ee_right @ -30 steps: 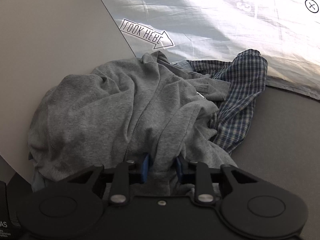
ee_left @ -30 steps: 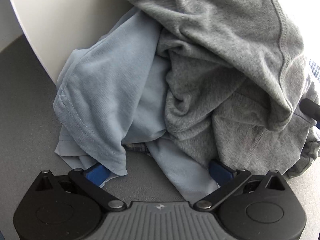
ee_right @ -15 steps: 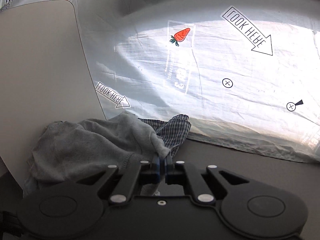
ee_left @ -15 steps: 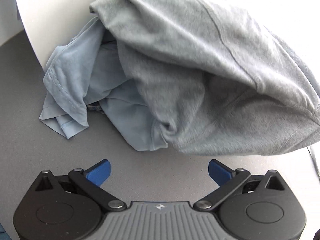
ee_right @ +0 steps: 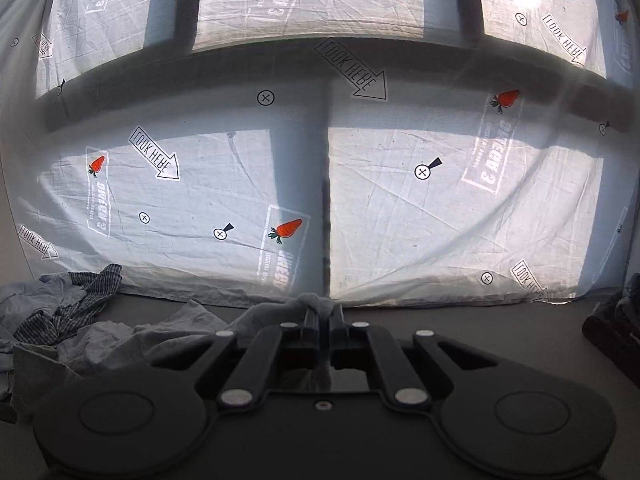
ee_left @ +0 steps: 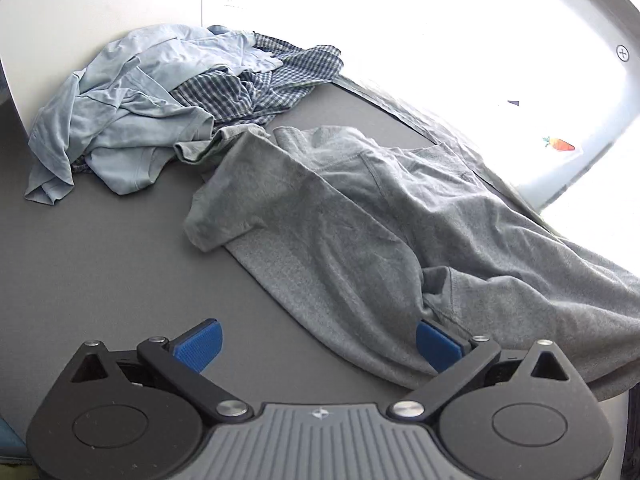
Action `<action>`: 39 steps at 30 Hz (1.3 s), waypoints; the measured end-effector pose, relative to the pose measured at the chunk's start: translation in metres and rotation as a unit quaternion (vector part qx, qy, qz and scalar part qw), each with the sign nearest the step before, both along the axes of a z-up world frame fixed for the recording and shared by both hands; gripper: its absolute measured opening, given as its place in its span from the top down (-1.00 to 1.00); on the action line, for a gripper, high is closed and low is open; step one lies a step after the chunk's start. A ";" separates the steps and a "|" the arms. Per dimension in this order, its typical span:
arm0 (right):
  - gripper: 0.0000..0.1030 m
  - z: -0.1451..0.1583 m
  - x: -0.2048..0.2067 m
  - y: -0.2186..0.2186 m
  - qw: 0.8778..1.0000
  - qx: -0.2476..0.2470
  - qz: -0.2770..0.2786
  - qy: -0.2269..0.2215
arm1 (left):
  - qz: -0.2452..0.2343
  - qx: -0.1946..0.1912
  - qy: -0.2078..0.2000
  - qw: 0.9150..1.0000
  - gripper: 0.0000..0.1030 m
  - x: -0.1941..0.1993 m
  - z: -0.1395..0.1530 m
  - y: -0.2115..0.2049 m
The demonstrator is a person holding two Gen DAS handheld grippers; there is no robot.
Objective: Fold clothes
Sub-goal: 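Grasp the grey hoodie with the right gripper and pull it from the heap, then drag the grey hoodie onto open table with the right gripper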
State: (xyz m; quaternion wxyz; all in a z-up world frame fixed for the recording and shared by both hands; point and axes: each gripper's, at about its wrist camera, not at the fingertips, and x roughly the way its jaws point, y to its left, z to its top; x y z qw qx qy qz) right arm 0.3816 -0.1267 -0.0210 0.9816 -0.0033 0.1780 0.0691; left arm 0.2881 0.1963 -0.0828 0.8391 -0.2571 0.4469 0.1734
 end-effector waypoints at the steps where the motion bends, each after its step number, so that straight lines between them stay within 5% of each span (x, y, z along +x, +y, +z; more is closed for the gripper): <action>1: 0.91 -0.001 -0.002 -0.025 1.000 -0.005 -0.023 0.002 | -0.013 -0.003 0.000 1.000 -0.95 -0.004 -0.002 -0.017; 7: 0.84 -0.031 0.001 -0.143 0.988 -0.065 -0.118 0.078 | -0.075 0.022 0.007 0.997 -0.93 -0.012 -0.009 -0.108; 11: 0.60 -0.062 -0.010 -0.180 0.981 -0.039 -0.115 0.149 | -0.095 0.012 0.021 0.995 -0.93 0.001 -0.020 -0.139; 16: 0.50 -0.100 -0.014 -0.199 0.967 0.056 -0.114 0.222 | -0.118 0.007 0.045 0.992 -0.93 0.022 -0.034 -0.164; 21: 0.43 -0.138 -0.017 -0.217 0.938 0.151 -0.113 0.291 | -0.135 0.037 0.088 0.986 -0.94 0.042 -0.042 -0.174; 28: 0.34 -0.173 -0.018 -0.211 0.909 0.203 -0.115 0.344 | -0.145 0.057 0.119 0.981 -0.95 0.051 -0.047 -0.175; 39: 0.26 -0.181 0.001 -0.185 0.910 0.189 -0.085 0.360 | -0.174 0.058 0.125 0.975 -0.95 0.063 -0.058 -0.180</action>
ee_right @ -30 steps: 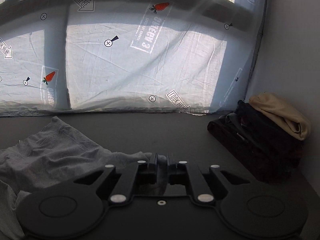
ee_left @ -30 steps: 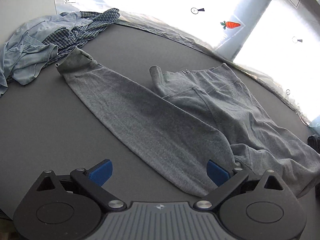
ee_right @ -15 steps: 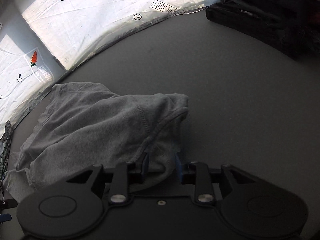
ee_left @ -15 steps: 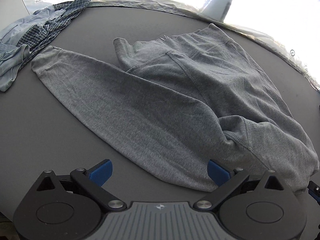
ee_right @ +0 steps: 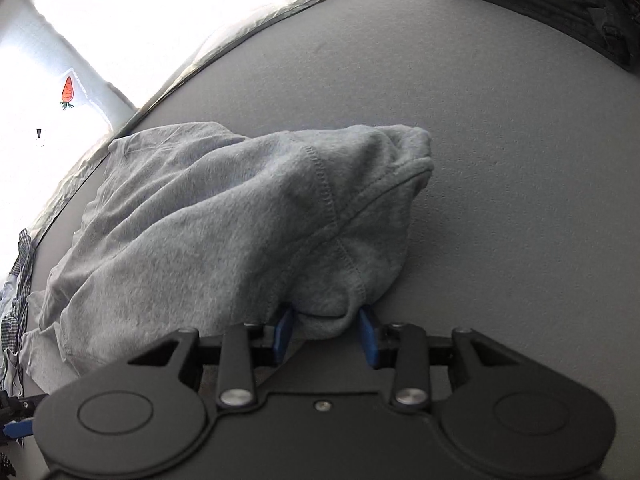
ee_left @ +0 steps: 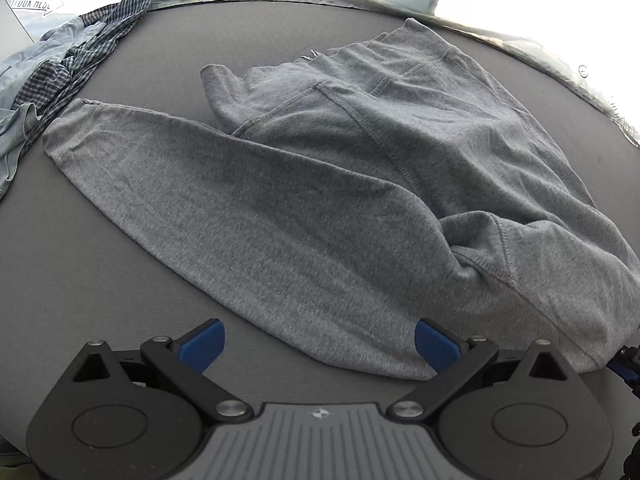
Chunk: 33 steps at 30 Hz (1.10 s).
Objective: Fold clothes
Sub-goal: 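Drag the grey hoodie onto open table with the right gripper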
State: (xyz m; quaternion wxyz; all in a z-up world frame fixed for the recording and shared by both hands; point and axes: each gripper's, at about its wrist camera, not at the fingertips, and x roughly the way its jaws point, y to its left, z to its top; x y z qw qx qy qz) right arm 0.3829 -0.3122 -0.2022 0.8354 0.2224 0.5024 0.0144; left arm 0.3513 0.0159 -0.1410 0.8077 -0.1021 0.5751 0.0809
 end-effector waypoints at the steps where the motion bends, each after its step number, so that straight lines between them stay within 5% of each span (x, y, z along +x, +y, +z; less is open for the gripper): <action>1: 0.26 -0.001 0.003 0.001 1.000 0.002 0.002 0.000 | -0.004 -0.002 -0.003 1.000 -0.95 0.000 0.001 -0.001; 11: 0.40 0.007 0.025 0.011 0.999 0.028 0.018 -0.040 | -0.098 -0.020 -0.023 0.995 -0.95 0.003 -0.001 -0.038; 15: 0.41 0.018 0.037 0.018 0.996 0.053 0.029 -0.061 | -0.082 -0.056 -0.007 0.995 -0.91 0.008 -0.012 -0.034; 21: 0.41 0.039 0.067 0.035 0.989 0.109 0.046 -0.091 | -0.028 -0.134 -0.040 0.990 -0.86 0.021 -0.003 -0.014; 25: 0.41 0.050 0.088 0.049 0.982 0.142 0.063 -0.110 | -0.039 -0.141 -0.060 0.987 -0.82 0.025 0.007 -0.017; 33: 0.43 0.055 0.094 0.060 0.979 0.150 0.087 -0.108 | -0.016 -0.183 -0.015 0.983 -0.74 0.017 -0.012 -0.014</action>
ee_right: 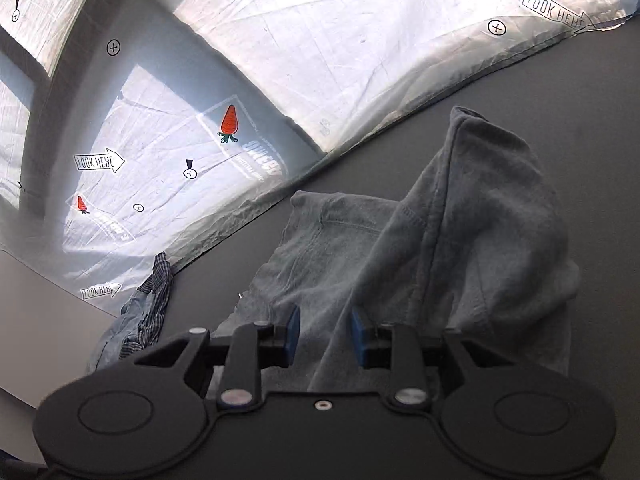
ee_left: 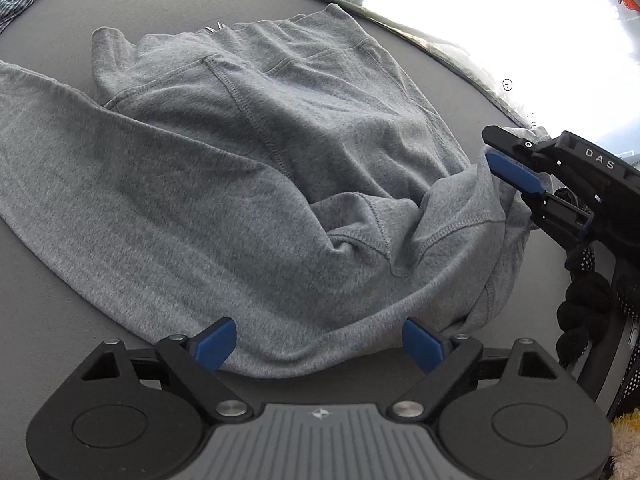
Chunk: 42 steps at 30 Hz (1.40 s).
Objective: Fold clothes
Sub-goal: 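Drag the grey hoodie onto open table with the right gripper, then grasp the hoodie with the left gripper and lift it with both grippers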
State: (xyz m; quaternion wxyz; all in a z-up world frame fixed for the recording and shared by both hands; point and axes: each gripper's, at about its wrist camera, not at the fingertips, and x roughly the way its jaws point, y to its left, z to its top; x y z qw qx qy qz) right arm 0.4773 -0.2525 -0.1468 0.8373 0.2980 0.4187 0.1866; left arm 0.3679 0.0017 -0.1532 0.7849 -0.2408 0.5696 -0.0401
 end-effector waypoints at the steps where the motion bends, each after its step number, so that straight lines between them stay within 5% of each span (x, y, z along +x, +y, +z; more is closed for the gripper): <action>1: 0.43 0.001 0.001 0.001 1.000 0.001 0.003 0.000 | 0.005 -0.001 0.005 1.000 -0.73 -0.001 -0.002 0.002; 6: 0.42 0.000 -0.011 -0.016 1.000 -0.005 -0.014 0.005 | 0.014 0.008 0.016 1.000 -0.73 0.000 -0.008 0.008; 15: 0.41 -0.015 -0.058 -0.079 0.994 -0.036 -0.096 0.041 | -0.087 0.059 0.001 0.994 -0.50 0.004 0.001 -0.025; 20: 0.39 -0.033 -0.080 -0.091 0.991 -0.057 -0.099 0.075 | -0.124 0.076 -0.004 0.989 -0.29 0.000 0.000 -0.039; 31: 0.20 -0.042 -0.080 -0.057 0.994 -0.064 -0.035 0.084 | -0.188 0.147 -0.039 0.970 -0.27 -0.001 -0.005 -0.067; 37: 0.02 -0.042 -0.073 -0.047 0.993 -0.084 -0.021 0.081 | -0.235 0.195 -0.072 0.949 -0.27 0.002 -0.008 -0.089; 39: -0.05 -0.045 -0.070 -0.042 0.991 -0.099 -0.013 0.083 | -0.245 0.215 -0.086 0.941 -0.15 0.002 -0.011 -0.097; 41: -0.04 -0.048 -0.066 -0.036 0.990 -0.115 -0.005 0.086 | -0.247 0.245 -0.090 0.933 0.48 0.006 -0.016 -0.103; 42: 0.03 -0.050 -0.065 -0.034 0.989 -0.123 -0.001 0.088 | -0.247 0.258 -0.092 0.930 0.64 0.008 -0.017 -0.104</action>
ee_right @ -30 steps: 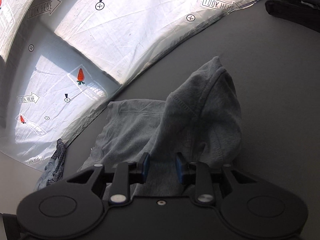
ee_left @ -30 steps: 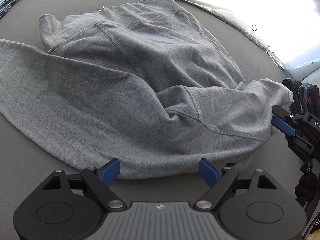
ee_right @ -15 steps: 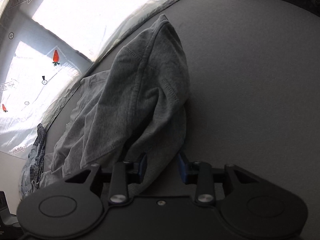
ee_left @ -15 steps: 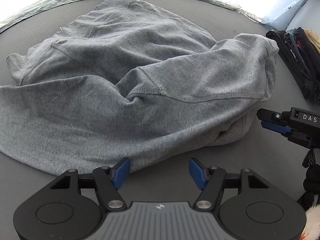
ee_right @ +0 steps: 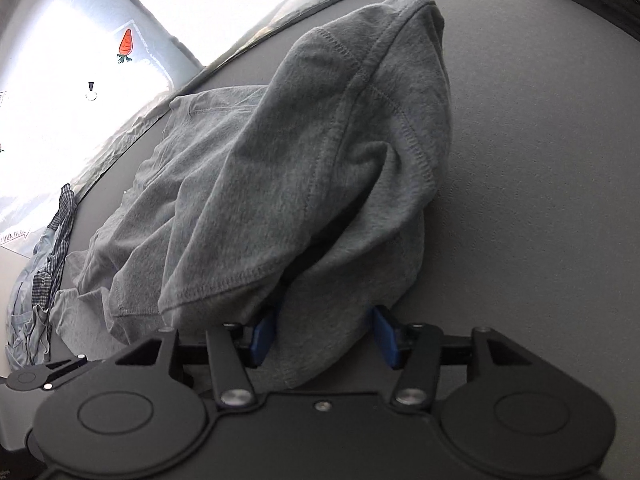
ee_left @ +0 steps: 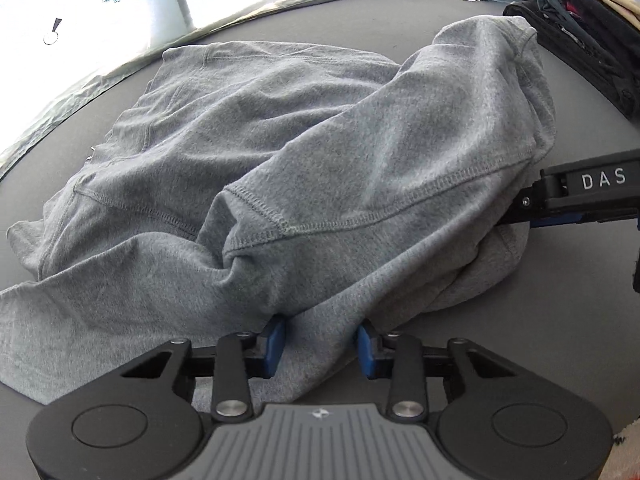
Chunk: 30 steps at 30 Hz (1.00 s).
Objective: Fold clothes
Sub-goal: 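Grasp the hoodie with the left gripper and lift it with both grippers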
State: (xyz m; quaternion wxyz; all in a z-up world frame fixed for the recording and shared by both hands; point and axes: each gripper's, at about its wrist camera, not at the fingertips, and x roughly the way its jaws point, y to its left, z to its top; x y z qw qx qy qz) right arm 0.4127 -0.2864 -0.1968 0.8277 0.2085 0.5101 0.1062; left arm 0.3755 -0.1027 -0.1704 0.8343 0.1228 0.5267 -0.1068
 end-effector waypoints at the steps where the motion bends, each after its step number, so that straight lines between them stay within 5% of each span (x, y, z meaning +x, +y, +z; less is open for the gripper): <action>1: 0.16 -0.002 0.002 0.003 1.000 -0.007 0.005 0.002 | 0.003 0.003 -0.008 1.000 0.73 0.000 0.001 0.001; 2: 0.74 0.000 0.002 0.003 1.000 -0.013 0.005 -0.004 | 0.009 0.000 -0.018 1.000 0.86 0.001 0.005 0.002; 6: 0.83 0.030 -0.007 -0.003 0.993 -0.062 -0.006 -0.100 | 0.038 0.042 -0.125 0.991 0.91 -0.002 0.046 0.011; 10: 0.85 0.079 -0.015 0.006 0.959 -0.166 0.007 -0.231 | 0.079 0.077 -0.236 0.965 0.93 0.004 0.100 0.026; 14: 0.86 0.128 -0.023 0.016 0.894 -0.270 0.023 -0.356 | 0.111 0.068 -0.321 0.938 0.93 0.017 0.153 0.041; 17: 0.86 0.162 -0.032 0.034 0.812 -0.359 0.034 -0.458 | 0.121 0.078 -0.390 0.909 0.93 0.019 0.190 0.043; 21: 0.86 0.212 -0.041 0.036 0.735 -0.391 0.011 -0.554 | 0.134 0.079 -0.474 0.867 0.93 0.004 0.240 0.042; 30: 0.87 0.324 -0.090 0.038 0.617 -0.361 -0.079 -0.695 | 0.157 0.064 -0.636 0.753 0.95 -0.081 0.354 0.030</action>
